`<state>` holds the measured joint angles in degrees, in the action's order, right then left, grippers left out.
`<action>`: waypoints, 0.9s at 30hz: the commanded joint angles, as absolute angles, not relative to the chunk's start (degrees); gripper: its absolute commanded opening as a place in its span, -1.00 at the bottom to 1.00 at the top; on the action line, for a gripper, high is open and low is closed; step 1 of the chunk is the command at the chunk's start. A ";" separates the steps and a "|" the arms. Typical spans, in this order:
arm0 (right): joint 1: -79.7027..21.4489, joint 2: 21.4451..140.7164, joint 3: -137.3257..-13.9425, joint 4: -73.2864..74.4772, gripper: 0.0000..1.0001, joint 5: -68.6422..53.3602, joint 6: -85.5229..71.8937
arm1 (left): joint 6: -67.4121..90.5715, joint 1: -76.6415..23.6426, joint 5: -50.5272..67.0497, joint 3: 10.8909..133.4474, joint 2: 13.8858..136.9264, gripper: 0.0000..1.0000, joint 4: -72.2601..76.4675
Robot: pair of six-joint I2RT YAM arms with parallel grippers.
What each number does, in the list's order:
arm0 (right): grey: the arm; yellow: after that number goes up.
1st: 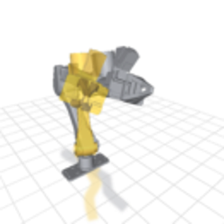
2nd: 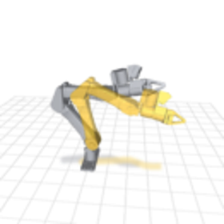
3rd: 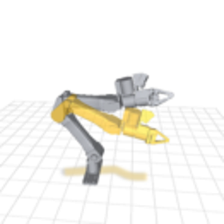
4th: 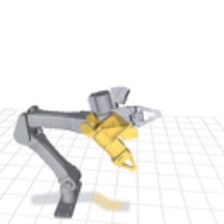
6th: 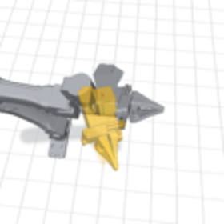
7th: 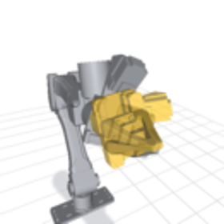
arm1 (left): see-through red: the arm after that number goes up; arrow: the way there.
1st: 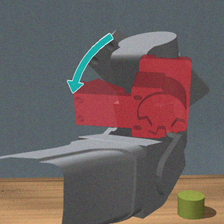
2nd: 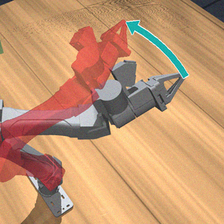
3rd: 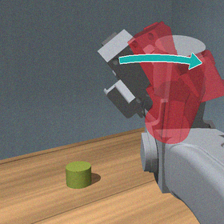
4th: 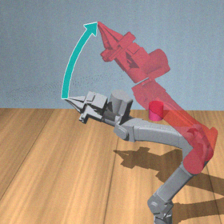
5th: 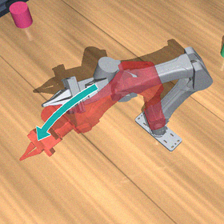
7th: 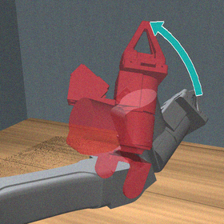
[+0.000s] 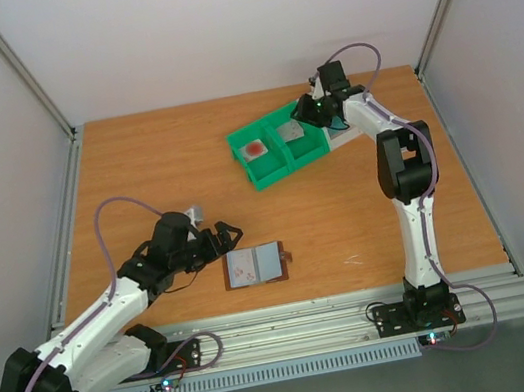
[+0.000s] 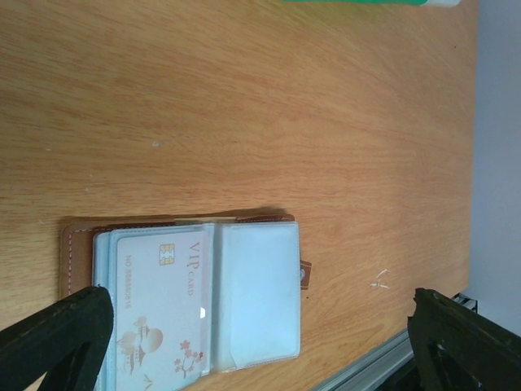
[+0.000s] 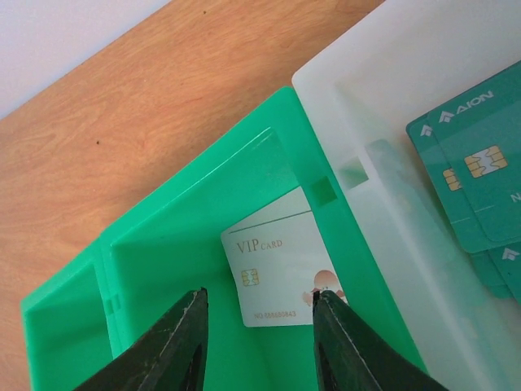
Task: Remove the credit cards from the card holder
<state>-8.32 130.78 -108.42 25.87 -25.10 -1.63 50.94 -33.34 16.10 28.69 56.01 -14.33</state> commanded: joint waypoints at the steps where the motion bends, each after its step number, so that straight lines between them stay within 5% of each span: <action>1: -8.22 130.12 -110.23 28.51 -0.27 -24.93 -2.01 | 50.28 -33.04 16.04 31.05 56.34 0.99 -14.26; 9: -10.08 121.36 -102.93 28.49 -0.27 -25.24 -5.27 | 46.86 -32.51 15.66 35.92 60.57 0.94 -23.51; 27: -23.41 89.36 -71.04 30.80 -0.31 -20.92 -9.79 | 47.54 -30.67 24.00 32.32 67.42 0.24 -18.33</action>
